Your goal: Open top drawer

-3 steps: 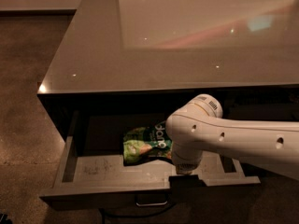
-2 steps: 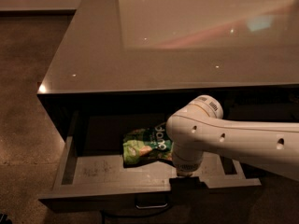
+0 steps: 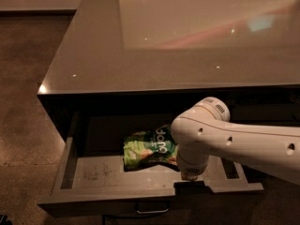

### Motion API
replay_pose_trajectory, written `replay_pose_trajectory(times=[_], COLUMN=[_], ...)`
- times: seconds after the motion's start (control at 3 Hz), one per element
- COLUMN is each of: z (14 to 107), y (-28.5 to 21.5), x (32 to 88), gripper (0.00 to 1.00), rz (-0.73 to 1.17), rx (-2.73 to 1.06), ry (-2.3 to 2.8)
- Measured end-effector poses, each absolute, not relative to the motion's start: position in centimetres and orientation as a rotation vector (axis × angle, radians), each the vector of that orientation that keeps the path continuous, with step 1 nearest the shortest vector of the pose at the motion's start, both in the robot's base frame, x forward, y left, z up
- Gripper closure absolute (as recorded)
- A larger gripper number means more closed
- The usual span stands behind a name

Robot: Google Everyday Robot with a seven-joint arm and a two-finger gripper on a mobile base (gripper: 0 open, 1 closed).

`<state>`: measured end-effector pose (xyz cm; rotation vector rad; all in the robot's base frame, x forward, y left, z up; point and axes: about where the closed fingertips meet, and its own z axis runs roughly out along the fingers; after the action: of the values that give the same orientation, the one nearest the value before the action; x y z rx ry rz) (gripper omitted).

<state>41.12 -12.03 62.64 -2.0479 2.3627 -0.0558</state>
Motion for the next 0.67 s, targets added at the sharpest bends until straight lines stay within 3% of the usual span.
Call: replay_pose_trajectory(times=[0.67], z=[63.4], y=[-12.7], x=[42.5], gripper=[1.0], rz=[-0.108], rx=[-2.006], ry=[2.358])
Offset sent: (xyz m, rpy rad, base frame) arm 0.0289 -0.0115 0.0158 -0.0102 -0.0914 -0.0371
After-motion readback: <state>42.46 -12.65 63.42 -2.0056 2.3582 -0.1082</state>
